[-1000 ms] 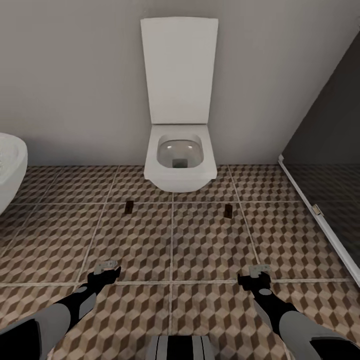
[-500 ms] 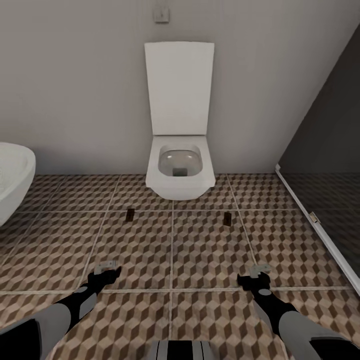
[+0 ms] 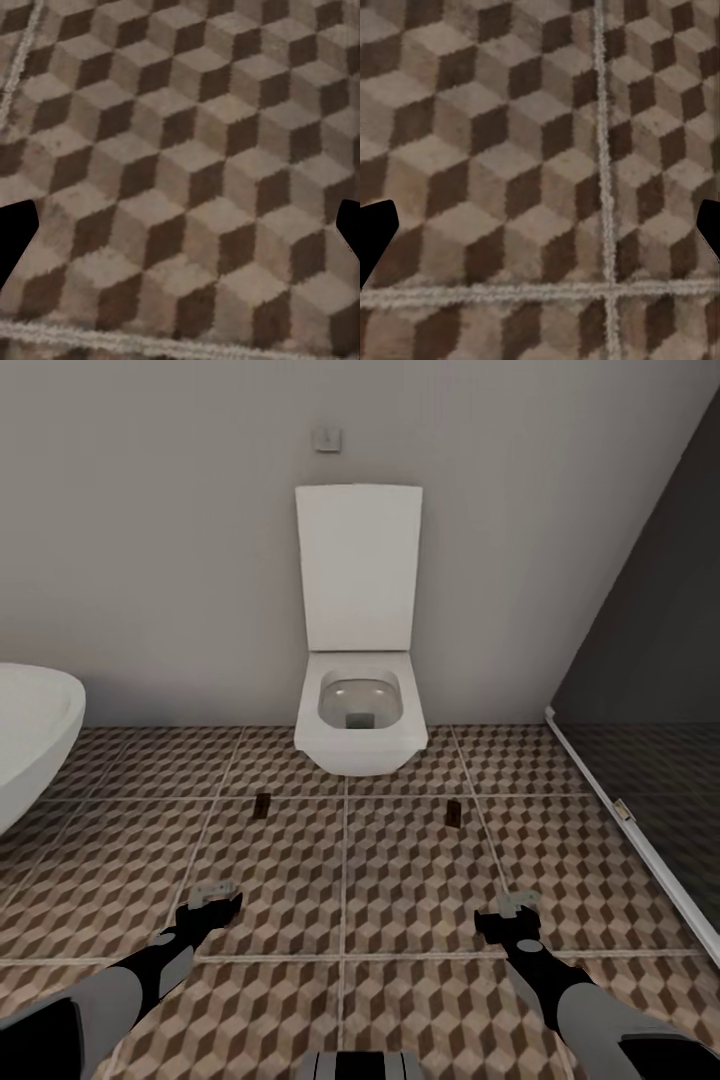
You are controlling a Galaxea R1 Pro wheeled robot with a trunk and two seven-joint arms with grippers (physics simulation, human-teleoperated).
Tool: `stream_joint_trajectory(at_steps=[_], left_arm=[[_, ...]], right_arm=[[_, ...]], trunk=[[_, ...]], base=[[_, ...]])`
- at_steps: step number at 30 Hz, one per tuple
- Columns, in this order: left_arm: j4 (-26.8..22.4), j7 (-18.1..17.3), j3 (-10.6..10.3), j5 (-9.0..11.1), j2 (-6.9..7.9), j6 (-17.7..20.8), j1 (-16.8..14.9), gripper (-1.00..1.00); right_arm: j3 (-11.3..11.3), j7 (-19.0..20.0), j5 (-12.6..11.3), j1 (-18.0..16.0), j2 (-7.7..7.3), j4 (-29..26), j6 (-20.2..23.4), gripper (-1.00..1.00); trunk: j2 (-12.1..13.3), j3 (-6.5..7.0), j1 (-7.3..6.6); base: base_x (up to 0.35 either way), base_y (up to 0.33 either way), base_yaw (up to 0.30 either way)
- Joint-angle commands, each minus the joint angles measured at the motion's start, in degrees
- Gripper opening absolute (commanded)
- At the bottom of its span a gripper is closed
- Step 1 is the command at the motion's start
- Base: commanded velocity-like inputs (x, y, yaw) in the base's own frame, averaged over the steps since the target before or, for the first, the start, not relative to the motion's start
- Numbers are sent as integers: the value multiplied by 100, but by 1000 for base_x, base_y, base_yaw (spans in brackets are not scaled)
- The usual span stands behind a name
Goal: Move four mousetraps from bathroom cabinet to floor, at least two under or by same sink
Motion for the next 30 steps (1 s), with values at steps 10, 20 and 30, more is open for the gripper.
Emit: stream_joint_trajectory(at_steps=[10,20,30], left_arm=[[-4,-19,-31,65,-16,-13,-1,100],[-4,-14,-21,67,-17,14,-1,100],[-4,-14,-27,66,-21,135,-1,100]], right_arm=[[15,-30,44,-3,-5,17,-2,100],[12,-27,42,-3,-9,18,3,100],[7,-24,31,-3,-24,24,3,100]], trunk=[[12,218,-27],[26,440,-52],[39,661,-78]], base=[[0,0,0],[0,0,0],[0,0,0]])
